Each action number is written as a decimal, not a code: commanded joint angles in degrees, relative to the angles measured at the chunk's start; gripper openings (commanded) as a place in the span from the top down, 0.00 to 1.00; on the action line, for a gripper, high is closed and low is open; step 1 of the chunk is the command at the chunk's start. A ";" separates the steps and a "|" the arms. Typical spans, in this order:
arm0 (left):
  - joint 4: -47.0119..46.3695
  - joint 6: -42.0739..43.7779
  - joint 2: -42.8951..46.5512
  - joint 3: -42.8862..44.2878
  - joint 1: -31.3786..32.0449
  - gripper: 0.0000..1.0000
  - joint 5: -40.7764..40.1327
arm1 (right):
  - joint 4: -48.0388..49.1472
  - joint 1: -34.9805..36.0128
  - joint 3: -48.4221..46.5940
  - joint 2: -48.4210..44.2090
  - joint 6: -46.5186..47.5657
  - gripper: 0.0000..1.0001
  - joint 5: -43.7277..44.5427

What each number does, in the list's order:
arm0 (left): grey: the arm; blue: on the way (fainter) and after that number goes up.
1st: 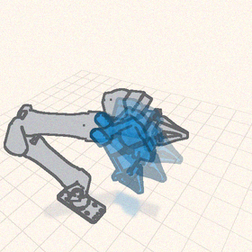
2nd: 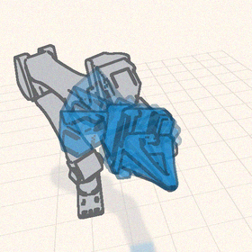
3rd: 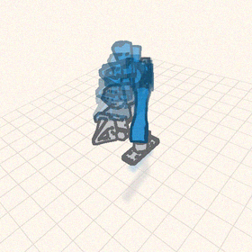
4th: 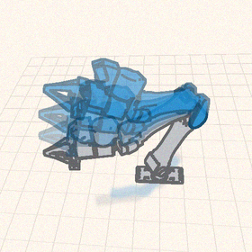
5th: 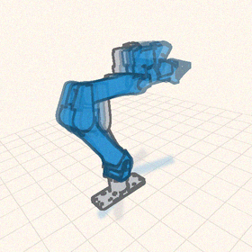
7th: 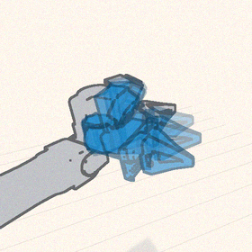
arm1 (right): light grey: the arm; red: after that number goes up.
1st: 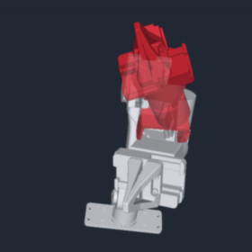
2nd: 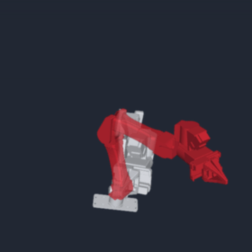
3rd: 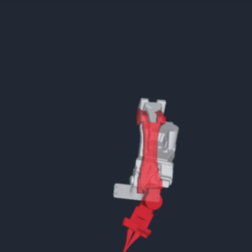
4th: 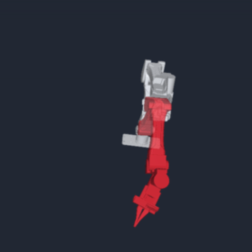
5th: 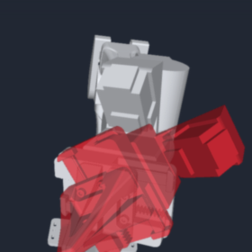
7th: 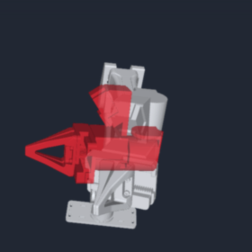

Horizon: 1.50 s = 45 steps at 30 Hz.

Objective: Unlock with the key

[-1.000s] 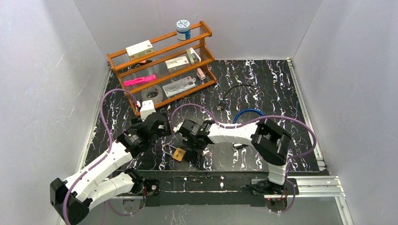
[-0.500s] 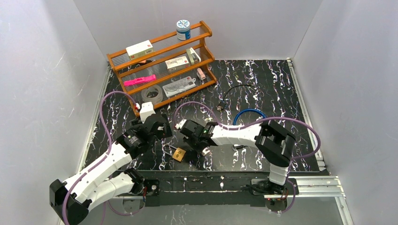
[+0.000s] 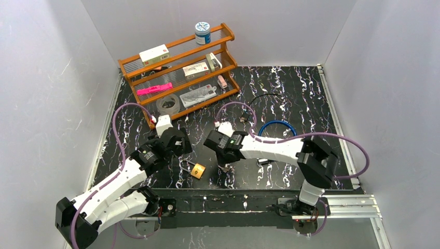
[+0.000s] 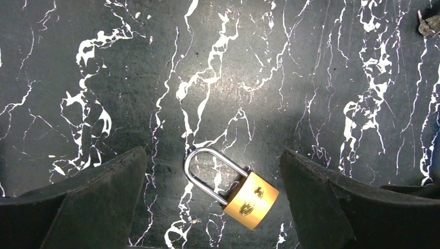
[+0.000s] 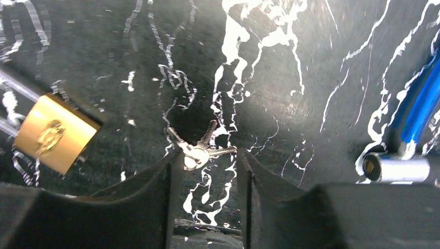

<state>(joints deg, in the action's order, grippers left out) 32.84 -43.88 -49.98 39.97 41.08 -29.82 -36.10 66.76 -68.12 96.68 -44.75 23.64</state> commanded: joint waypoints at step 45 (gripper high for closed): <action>-11.67 -0.52 3.15 -6.04 -0.12 0.11 12.55 | 22.75 0.20 11.47 -7.55 7.18 0.96 5.87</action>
<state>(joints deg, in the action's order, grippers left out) 25.30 -45.15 -48.62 34.83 41.08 -20.93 -25.43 66.89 -60.53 96.66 -46.15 24.75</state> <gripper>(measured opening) 0.894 0.085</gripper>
